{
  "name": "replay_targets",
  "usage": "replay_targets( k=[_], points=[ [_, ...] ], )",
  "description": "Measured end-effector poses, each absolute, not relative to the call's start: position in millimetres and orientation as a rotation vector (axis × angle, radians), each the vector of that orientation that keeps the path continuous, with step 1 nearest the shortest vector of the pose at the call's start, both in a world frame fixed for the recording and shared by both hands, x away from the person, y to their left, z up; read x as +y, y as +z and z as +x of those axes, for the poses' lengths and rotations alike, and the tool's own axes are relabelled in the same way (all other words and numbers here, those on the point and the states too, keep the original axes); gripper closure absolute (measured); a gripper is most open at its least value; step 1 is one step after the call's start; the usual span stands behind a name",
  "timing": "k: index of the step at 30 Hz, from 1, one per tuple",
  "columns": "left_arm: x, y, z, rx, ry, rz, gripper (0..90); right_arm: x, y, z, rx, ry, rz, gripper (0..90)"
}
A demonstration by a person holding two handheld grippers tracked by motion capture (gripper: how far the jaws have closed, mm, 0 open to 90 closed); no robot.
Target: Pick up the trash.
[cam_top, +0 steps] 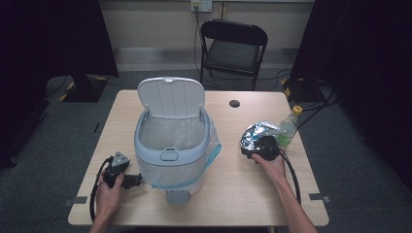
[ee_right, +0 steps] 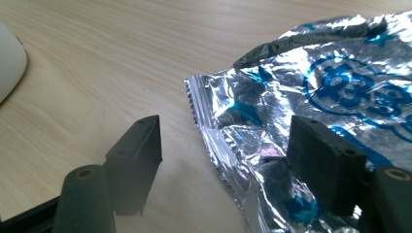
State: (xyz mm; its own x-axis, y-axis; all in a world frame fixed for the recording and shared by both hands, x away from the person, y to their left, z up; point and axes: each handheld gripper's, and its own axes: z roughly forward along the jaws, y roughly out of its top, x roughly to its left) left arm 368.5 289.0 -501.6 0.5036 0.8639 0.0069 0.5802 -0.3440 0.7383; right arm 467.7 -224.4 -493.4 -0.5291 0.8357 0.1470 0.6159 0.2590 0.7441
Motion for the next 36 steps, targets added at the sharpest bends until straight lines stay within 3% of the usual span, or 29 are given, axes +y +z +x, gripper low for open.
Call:
replay_targets(
  k=[30,36],
  points=[
    [289,-502,368,1.182,0.527,2.053,15.0,-178,-495,418,2.456,1.192,1.102,44.9],
    [289,-502,368,1.181,0.527,2.056,15.0,-181,-480,412,2.438,1.242,1.083,45.5]
  ],
)
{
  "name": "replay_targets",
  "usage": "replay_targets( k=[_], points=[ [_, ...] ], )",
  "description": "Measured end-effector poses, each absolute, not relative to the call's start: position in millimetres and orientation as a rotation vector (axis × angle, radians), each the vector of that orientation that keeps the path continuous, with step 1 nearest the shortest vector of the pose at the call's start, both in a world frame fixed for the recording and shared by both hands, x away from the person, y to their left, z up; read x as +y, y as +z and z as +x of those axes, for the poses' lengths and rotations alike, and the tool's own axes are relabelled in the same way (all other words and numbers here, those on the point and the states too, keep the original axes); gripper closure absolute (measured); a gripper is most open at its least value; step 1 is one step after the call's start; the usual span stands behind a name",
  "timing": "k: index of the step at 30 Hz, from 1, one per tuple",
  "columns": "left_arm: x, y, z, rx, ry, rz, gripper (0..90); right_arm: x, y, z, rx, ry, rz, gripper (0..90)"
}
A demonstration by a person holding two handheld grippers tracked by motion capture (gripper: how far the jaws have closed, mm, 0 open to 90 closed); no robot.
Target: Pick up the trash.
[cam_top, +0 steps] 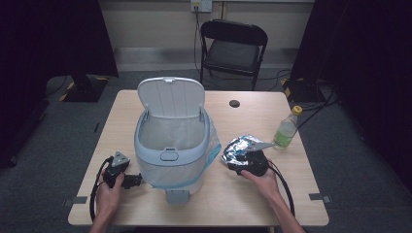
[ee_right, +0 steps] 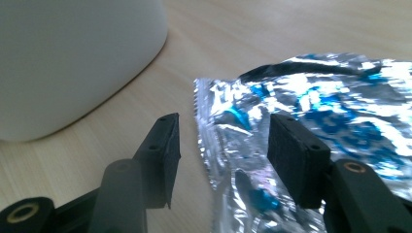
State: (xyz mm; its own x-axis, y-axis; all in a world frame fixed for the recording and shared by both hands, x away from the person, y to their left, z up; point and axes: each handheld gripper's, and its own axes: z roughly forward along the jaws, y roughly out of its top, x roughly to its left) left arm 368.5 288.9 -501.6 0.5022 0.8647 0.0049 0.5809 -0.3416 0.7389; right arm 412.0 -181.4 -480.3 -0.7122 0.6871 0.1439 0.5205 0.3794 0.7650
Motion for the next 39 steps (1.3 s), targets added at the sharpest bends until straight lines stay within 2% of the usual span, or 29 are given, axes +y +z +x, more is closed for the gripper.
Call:
replay_targets(
  k=[5,7,11,20,31,39],
  points=[
    [289,-502,368,1.181,0.527,2.054,14.9,-206,-469,406,2.323,1.219,1.178,51.7],
    [289,-502,368,1.181,0.528,2.054,15.0,-212,-471,403,2.305,1.169,1.211,51.1],
    [289,-502,369,1.18,0.528,2.055,14.9,-218,-480,402,2.265,1.112,1.274,44.4],
    [289,-502,368,1.182,0.527,2.053,15.0,-225,-488,407,2.257,0.996,1.335,43.9],
    [289,-502,369,1.178,0.529,2.059,14.9,-224,-489,407,2.283,1.046,1.302,52.2],
    [289,-502,368,1.18,0.528,2.055,14.9,-214,-491,405,2.296,0.983,1.218,70.6]
  ],
)
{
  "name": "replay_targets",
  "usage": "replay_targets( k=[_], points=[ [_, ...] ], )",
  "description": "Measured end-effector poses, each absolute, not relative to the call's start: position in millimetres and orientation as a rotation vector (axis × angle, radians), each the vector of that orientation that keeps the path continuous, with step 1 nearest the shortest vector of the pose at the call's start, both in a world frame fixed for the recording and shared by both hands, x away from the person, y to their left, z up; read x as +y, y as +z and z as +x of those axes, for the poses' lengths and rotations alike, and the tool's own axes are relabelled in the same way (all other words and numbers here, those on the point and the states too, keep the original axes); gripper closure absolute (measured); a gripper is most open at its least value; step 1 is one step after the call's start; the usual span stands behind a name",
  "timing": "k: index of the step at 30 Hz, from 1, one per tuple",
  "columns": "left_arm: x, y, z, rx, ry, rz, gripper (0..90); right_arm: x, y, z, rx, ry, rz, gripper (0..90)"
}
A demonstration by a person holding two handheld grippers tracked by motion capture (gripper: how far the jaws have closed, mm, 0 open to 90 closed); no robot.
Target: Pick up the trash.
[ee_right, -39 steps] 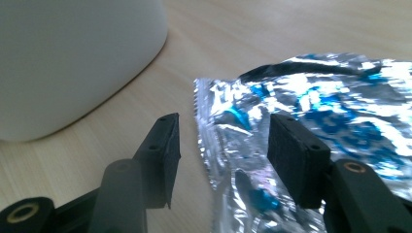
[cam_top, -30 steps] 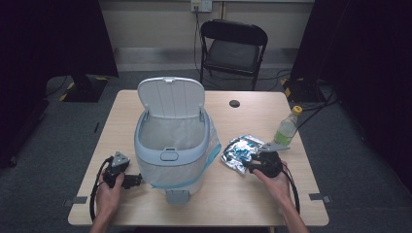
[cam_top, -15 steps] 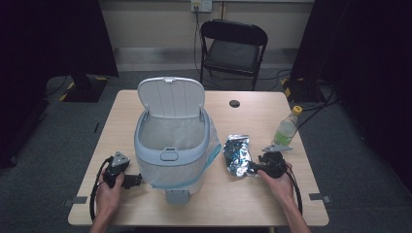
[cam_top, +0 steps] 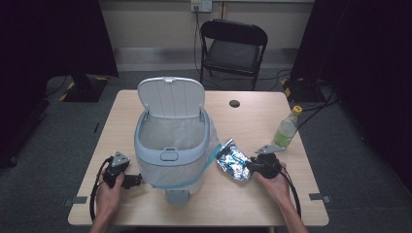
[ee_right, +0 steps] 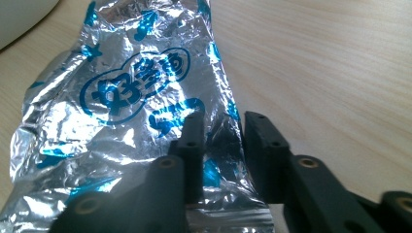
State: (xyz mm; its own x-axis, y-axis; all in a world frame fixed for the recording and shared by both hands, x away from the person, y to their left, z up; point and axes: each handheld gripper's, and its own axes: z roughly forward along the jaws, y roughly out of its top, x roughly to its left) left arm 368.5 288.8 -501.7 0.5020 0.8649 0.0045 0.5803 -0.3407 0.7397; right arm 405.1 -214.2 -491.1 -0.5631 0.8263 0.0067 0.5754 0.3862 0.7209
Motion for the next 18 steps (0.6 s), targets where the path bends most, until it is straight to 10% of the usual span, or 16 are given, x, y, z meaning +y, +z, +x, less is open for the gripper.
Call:
replay_targets(
  k=[7,18],
  points=[
    [289.1,-501.5,368.5,1.178,0.528,2.06,14.9,-215.5,-490.8,404.5,2.299,0.988,1.229,89.5],
    [289.0,-501.5,368.5,1.18,0.528,2.059,14.9,-218.6,-487.7,402.9,2.288,1.086,1.268,90.0]
  ],
)
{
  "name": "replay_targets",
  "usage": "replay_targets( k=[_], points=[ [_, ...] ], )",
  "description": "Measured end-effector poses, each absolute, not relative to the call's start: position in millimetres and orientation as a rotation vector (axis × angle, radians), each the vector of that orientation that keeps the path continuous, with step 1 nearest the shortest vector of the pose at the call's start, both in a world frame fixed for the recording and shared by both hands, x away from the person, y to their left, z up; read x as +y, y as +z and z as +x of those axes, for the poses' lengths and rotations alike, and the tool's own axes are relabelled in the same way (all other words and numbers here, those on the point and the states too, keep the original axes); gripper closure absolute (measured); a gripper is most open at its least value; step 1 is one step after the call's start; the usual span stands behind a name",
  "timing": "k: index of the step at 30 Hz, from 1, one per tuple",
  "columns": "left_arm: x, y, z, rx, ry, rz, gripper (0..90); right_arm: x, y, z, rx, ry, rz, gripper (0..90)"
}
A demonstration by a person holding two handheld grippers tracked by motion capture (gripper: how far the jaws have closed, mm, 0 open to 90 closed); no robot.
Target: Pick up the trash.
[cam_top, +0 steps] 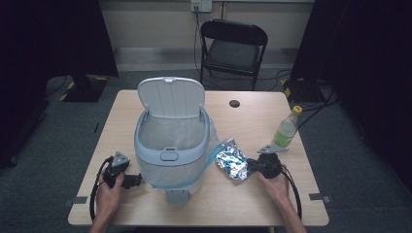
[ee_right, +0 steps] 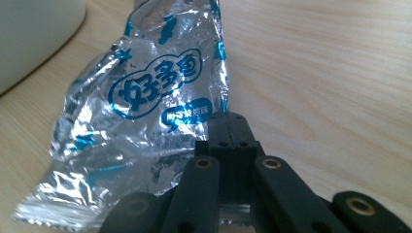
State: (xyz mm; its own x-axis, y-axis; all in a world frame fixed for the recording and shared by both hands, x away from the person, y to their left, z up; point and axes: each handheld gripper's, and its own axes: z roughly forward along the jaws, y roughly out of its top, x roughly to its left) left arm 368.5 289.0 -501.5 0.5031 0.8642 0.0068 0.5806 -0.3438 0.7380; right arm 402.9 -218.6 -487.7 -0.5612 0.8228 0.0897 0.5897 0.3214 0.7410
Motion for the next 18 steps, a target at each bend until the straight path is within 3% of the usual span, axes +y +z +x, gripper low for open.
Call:
replay_targets(
  k=[18],
  points=[
    [289,-502,369,1.181,0.528,2.054,14.9,-251,-463,385,2.154,1.255,1.318,90.0]
  ],
)
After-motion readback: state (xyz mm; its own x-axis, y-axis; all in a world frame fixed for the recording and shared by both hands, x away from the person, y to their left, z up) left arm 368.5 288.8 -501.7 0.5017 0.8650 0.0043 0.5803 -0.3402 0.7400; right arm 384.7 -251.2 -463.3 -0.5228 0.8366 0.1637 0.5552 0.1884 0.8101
